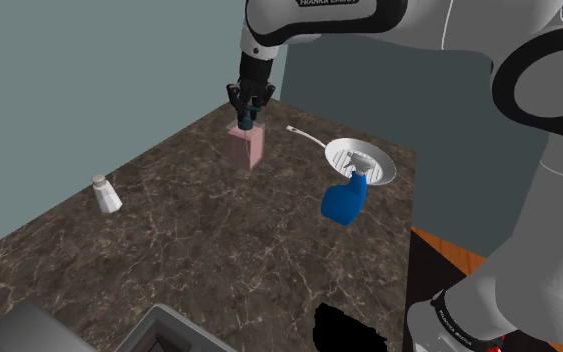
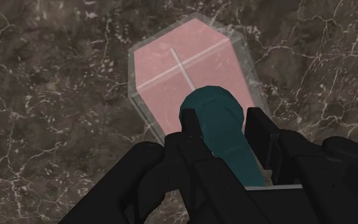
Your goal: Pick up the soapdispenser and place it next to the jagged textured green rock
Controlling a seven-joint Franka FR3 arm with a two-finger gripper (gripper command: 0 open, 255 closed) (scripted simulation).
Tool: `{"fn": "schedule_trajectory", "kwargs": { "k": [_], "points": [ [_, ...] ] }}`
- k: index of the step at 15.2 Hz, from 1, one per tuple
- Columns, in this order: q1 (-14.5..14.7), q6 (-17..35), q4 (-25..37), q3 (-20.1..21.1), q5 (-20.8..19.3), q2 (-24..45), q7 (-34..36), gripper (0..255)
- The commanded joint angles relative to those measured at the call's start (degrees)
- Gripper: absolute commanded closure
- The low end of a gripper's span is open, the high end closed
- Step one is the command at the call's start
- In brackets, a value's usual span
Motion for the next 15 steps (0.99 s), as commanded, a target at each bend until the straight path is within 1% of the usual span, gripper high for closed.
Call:
{"fn": "schedule_trajectory", "kwargs": {
  "k": [1, 2, 8, 15],
  "points": [
    [-0.02, -1.37, 1.09, 0.02, 0.05, -0.27, 0.02, 255],
    [0.00, -2.09, 1.77, 0.03, 0.05, -0.30, 0.05, 255],
    [0.84, -1.68, -10.47, 1.55, 2.04, -12.52, 2.59, 255],
    [2.50, -4.01, -20.01, 3.40, 4.74, -24.99, 5.87, 255]
  ]
}}
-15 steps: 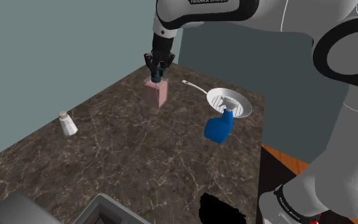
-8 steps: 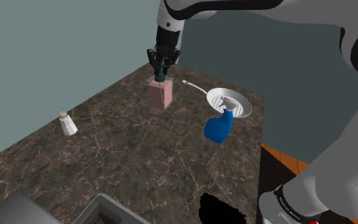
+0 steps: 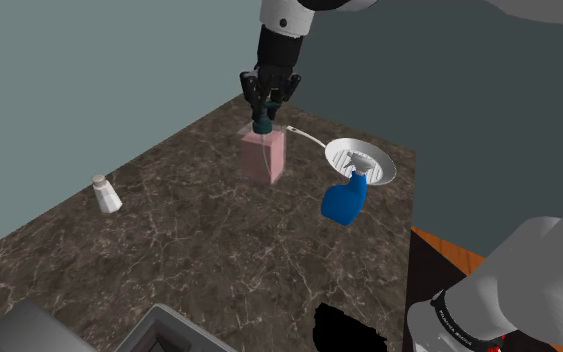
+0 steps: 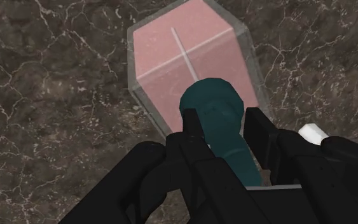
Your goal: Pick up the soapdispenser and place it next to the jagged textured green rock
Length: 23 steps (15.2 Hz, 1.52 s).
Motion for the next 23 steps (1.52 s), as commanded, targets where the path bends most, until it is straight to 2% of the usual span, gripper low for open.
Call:
{"fn": "schedule_trajectory", "kwargs": {
  "k": [1, 9, 17, 23],
  "points": [
    [0.54, -0.68, -2.95, 0.54, 0.93, -3.80, 1.01, 255],
    [3.23, -6.36, -8.38, 2.88, 4.26, -15.79, 5.75, 255],
    [6.29, -13.82, -9.16, 5.65, 7.61, -25.17, 11.83, 255],
    [6.60, -10.31, -13.96, 5.95, 8.15, -26.49, 11.46, 255]
  ]
}}
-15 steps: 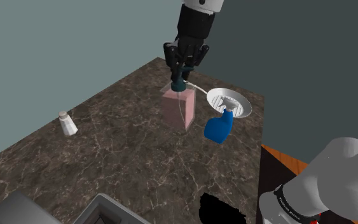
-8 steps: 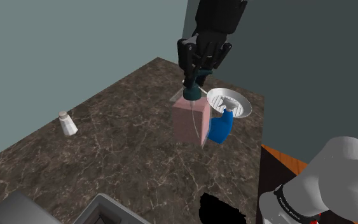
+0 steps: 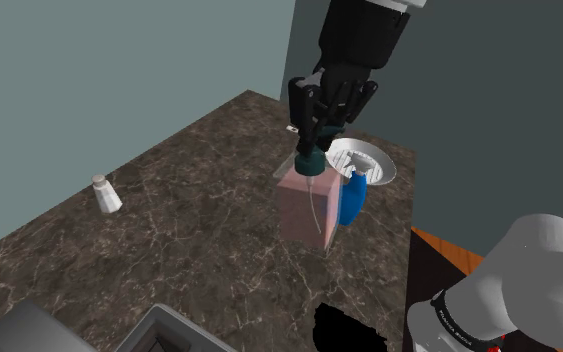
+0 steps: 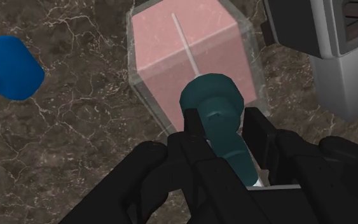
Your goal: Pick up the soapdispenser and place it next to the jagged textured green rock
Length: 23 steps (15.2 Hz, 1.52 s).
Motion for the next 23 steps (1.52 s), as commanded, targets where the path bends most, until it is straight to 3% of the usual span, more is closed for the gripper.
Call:
{"fn": "schedule_trajectory", "kwargs": {
  "k": [1, 23],
  "points": [
    [0.13, 1.41, -1.94, 0.07, 0.23, -0.56, -0.20, 255],
    [1.08, 18.05, -19.46, 2.13, 2.22, -1.45, -1.84, 255]
  ]
}}
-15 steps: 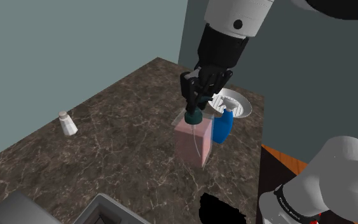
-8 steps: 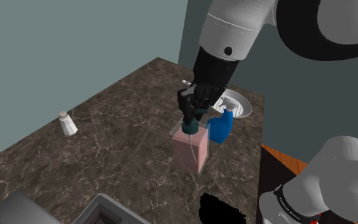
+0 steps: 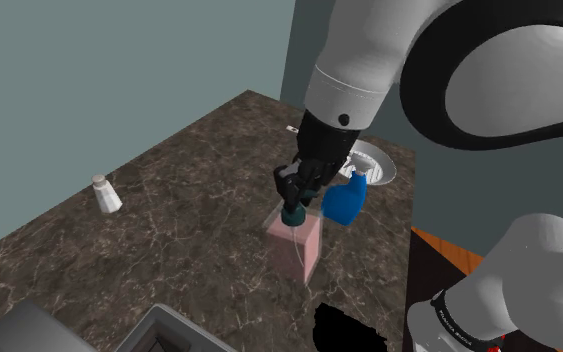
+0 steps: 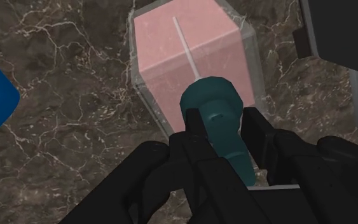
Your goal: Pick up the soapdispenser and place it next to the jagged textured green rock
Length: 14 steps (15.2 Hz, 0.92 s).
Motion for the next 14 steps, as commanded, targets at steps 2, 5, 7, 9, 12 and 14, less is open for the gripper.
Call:
{"fn": "schedule_trajectory", "kwargs": {
  "k": [2, 5, 7, 9, 12, 14],
  "points": [
    [0.14, 2.41, -2.04, 0.44, 0.29, 0.33, -0.09, 255],
    [0.22, 4.82, -3.96, 0.84, 0.54, 0.81, -0.24, 255],
    [0.28, 6.44, -5.20, 1.13, 0.70, 1.21, -0.33, 255],
    [0.32, 8.09, -6.38, 1.42, 0.86, 1.68, -0.41, 255],
    [0.37, 10.60, -8.09, 1.88, 1.07, 2.50, -0.51, 255],
    [0.39, 12.31, -9.17, 2.19, 1.19, 3.13, -0.57, 255]
  ]
}}
